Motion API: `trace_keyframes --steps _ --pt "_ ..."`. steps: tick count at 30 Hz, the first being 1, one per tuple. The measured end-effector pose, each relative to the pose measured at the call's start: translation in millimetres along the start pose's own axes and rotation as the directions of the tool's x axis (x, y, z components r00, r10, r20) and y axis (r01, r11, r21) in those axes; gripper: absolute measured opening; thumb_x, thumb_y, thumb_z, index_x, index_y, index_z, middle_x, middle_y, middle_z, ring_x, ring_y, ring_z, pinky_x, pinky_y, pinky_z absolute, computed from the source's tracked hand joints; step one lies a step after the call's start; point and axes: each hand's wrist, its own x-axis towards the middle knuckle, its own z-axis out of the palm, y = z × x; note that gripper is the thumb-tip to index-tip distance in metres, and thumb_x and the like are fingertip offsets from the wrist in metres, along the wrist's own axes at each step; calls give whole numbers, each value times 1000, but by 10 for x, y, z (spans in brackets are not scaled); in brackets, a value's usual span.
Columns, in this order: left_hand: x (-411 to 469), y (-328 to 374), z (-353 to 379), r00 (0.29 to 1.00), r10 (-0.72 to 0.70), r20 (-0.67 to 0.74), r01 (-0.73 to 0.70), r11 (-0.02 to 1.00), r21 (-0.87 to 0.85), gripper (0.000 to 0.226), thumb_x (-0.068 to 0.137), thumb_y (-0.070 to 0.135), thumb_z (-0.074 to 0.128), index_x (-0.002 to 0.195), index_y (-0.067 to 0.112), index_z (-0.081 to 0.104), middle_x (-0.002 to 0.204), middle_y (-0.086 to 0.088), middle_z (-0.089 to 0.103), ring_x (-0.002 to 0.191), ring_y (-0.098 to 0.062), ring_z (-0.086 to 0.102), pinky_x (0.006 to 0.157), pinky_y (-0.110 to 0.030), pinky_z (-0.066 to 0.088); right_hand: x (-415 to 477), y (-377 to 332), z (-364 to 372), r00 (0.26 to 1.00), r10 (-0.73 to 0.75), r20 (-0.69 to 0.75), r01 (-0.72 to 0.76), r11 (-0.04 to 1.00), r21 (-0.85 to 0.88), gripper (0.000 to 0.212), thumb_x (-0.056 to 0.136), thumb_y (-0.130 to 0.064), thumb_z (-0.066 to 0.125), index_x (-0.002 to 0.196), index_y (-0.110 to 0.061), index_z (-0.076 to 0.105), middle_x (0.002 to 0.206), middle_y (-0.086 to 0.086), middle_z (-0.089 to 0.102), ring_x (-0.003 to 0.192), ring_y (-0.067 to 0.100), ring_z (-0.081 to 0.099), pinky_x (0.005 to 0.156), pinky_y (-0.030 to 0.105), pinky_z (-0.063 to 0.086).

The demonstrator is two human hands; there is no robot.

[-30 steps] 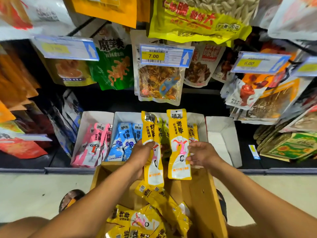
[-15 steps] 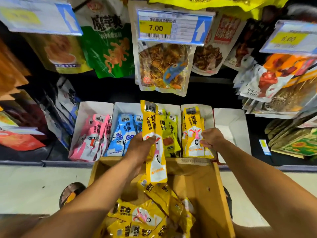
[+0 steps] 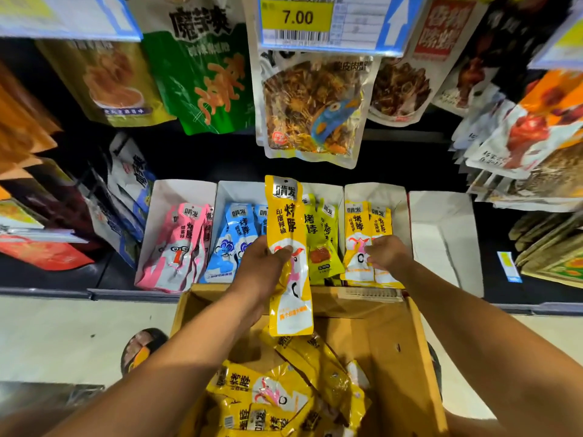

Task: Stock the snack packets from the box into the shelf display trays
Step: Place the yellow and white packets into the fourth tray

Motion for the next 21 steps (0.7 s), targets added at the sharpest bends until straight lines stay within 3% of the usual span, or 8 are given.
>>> trace_keyframes --steps 4,9,13,15,17,19,21 --pt "-32 12 22 1000 -7 16 7 1000 -8 17 102 15 60 114 21 70 105 -1 79 95 -25 75 76 -37 59 -74 4 -109 997 -68 28 70 996 -61 4 83 -23 67 85 -26 66 100 11 74 99 32 71 87 47 59" --pt "-114 51 60 1000 -2 29 2 1000 7 20 102 17 58 117 22 70 110 1 78 98 -22 73 77 -35 57 -550 -192 -292 994 -104 11 104 995 -7 37 91 -14 68 127 -10 61 101 6 63 81 21 64 66 30 55" --pt "-221 110 102 998 -2 58 3 1000 -20 15 103 16 58 103 26 68 100 11 72 90 -7 64 75 -29 51 -1041 -366 -344 970 -243 26 238 964 116 38 93 -15 70 128 -9 57 115 10 60 69 16 63 58 26 51" --pt "-268 140 121 997 -20 73 22 999 -32 13 102 18 61 96 29 64 92 15 69 89 -10 64 83 -36 53 -1268 -418 -304 937 -347 33 342 935 97 38 93 -23 70 128 -21 57 124 5 59 77 19 68 66 34 58" --pt "-298 150 154 997 -33 73 37 998 -44 8 99 19 65 103 25 68 92 6 77 84 -18 71 84 -45 56 -1511 -460 -227 909 -414 43 414 910 19 42 90 -40 71 129 -36 55 125 -9 58 92 17 69 80 43 60" --pt "-306 158 188 997 -39 64 43 997 -65 14 97 18 69 110 23 70 101 -3 79 84 -24 76 81 -51 61 -1756 -502 -122 891 -449 63 450 893 1 56 87 -48 72 137 -40 49 129 -14 54 98 13 66 83 39 60" --pt "-318 164 232 996 -36 76 43 995 -85 14 96 17 70 109 23 69 107 -7 78 88 -27 75 75 -47 62 -2012 -550 -7 862 -496 101 502 863 -54 72 83 -55 73 145 -39 41 136 -12 48 103 9 64 85 33 57"
